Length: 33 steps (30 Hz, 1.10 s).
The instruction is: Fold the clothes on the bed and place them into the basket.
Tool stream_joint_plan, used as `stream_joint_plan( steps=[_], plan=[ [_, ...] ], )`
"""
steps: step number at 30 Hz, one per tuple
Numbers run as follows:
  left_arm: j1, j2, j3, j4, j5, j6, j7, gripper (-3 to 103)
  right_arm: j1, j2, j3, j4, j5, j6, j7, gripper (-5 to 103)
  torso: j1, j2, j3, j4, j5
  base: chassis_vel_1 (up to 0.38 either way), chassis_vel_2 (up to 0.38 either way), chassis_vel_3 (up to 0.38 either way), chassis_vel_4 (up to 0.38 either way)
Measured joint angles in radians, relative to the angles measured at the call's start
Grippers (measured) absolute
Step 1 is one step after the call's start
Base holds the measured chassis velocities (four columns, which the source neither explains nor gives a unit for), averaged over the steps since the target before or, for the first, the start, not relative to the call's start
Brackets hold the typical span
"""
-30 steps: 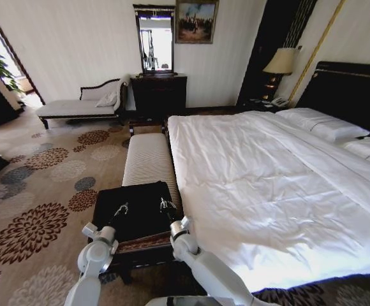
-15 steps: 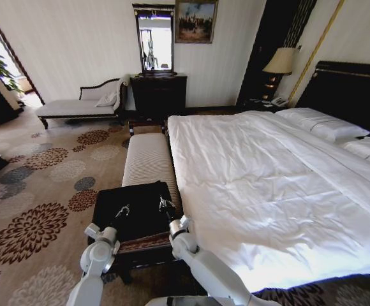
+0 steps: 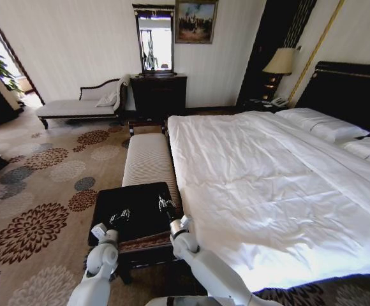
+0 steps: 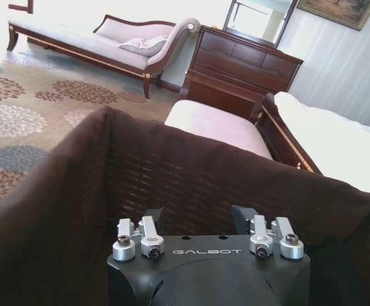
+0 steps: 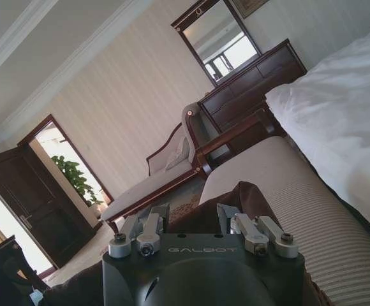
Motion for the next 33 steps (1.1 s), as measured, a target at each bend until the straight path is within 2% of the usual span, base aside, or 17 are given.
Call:
stream_joint_plan(
  steps=[2, 5, 10, 11, 13, 14, 15, 16, 20, 21, 22, 24, 26, 27, 29, 31, 33],
  plan=[
    [0.006, 0.010, -0.013, -0.024, -0.028, 0.002, -0.001, 72, -0.006, -0.011, -0.001, 0.008, -0.009, -0.001, 0.004, 54, 0.000, 0.000, 0.000, -0.0003, 0.0000, 0.000, 0.000, 0.000, 0.000],
    [0.013, 0.015, -0.024, -0.053, -0.061, 0.011, -0.005, 78, -0.011, -0.018, 0.001, 0.021, -0.014, -0.003, 0.010, 59, 0.000, 0.000, 0.000, -0.0002, 0.0000, 0.000, 0.000, 0.000, 0.000],
    [0.050, 0.034, -0.077, -0.175, -0.124, 0.021, -0.029, 97, -0.038, -0.062, 0.058, 0.137, -0.019, -0.014, 0.039, 82, 0.000, 0.000, 0.000, 0.0000, 0.0000, 0.000, 0.000, 0.000, 0.000],
    [0.061, 0.043, -0.091, -0.201, -0.115, 0.019, -0.042, 99, -0.049, -0.075, 0.078, 0.173, -0.024, -0.016, 0.044, 86, 0.000, 0.000, 0.000, -0.0003, 0.0002, 0.000, 0.000, 0.000, 0.000],
    [0.063, 0.045, -0.095, -0.205, -0.111, 0.018, -0.044, 99, -0.052, -0.081, 0.084, 0.184, -0.026, -0.016, 0.046, 86, 0.000, 0.000, 0.000, -0.0003, 0.0002, 0.000, 0.000, 0.000, 0.000],
    [0.082, 0.058, -0.118, -0.229, -0.074, 0.008, -0.056, 100, -0.070, -0.106, 0.115, 0.231, -0.043, -0.016, 0.059, 86, 0.000, 0.000, 0.000, -0.0002, 0.0002, 0.000, 0.000, 0.000, 0.000],
    [0.111, 0.072, -0.144, -0.256, -0.014, -0.006, -0.062, 100, -0.098, -0.134, 0.155, 0.281, -0.077, -0.020, 0.077, 96, 0.000, 0.000, 0.000, -0.0001, -0.0001, 0.000, 0.000, 0.000, 0.000],
    [0.111, 0.072, -0.144, -0.256, -0.014, -0.006, -0.062, 100, -0.098, -0.134, 0.155, 0.281, -0.077, -0.020, 0.077, 96, 0.000, 0.000, 0.000, -0.0001, -0.0001, 0.000, 0.000, 0.000, 0.000],
    [0.262, 0.084, -0.173, -0.351, 0.124, -0.143, -0.077, 100, -0.239, -0.202, 0.301, 0.398, -0.253, -0.036, 0.148, 100, 0.000, 0.000, 0.000, -0.0002, 0.0000, 0.000, 0.000, 0.000, 0.000],
    [0.309, 0.073, -0.173, -0.380, 0.160, -0.188, -0.071, 100, -0.280, -0.204, 0.340, 0.419, -0.295, -0.039, 0.158, 100, 0.000, 0.000, 0.000, 0.0000, 0.0003, 0.000, 0.000, 0.000, 0.000],
    [0.309, 0.073, -0.173, -0.380, 0.160, -0.188, -0.071, 100, -0.280, -0.204, 0.340, 0.419, -0.295, -0.039, 0.158, 100, 0.000, 0.000, 0.000, 0.0000, 0.0003, 0.000, 0.000, 0.000, 0.000],
    [0.412, 0.038, -0.177, -0.439, 0.273, -0.288, -0.054, 100, -0.414, -0.196, 0.470, 0.501, -0.422, -0.056, 0.195, 100, 0.000, 0.000, 0.000, -0.0001, 0.0005, 0.000, 0.000, 0.000, 0.000],
    [0.434, 0.028, -0.178, -0.453, 0.298, -0.306, -0.052, 100, -0.444, -0.192, 0.500, 0.524, -0.453, -0.064, 0.204, 100, 0.000, 0.000, 0.000, -0.0002, 0.0005, 0.000, 0.000, 0.000, 0.000],
    [0.491, 0.000, -0.179, -0.494, 0.347, -0.344, -0.041, 100, -0.521, -0.181, 0.579, 0.588, -0.537, -0.080, 0.226, 100, 0.000, 0.000, 0.000, -0.0005, 0.0003, 0.000, 0.000, 0.000, 0.000],
    [0.510, -0.011, -0.179, -0.505, 0.359, -0.357, -0.038, 100, -0.539, -0.177, 0.596, 0.604, -0.556, -0.082, 0.230, 100, 0.000, 0.000, 0.000, -0.0004, 0.0002, 0.000, 0.000, 0.000, 0.000],
    [0.595, -0.063, -0.164, -0.578, 0.405, -0.416, -0.015, 100, -0.640, -0.151, 0.692, 0.705, -0.660, -0.087, 0.256, 100, 0.000, 0.000, 0.000, -0.0003, 0.0004, 0.000, 0.000, 0.000, 0.000],
    [0.609, -0.075, -0.160, -0.596, 0.419, -0.424, -0.014, 100, -0.658, -0.146, 0.716, 0.734, -0.682, -0.087, 0.257, 100, 0.000, 0.000, 0.000, -0.0002, 0.0003, 0.000, 0.000, 0.000, 0.000]
  ],
)
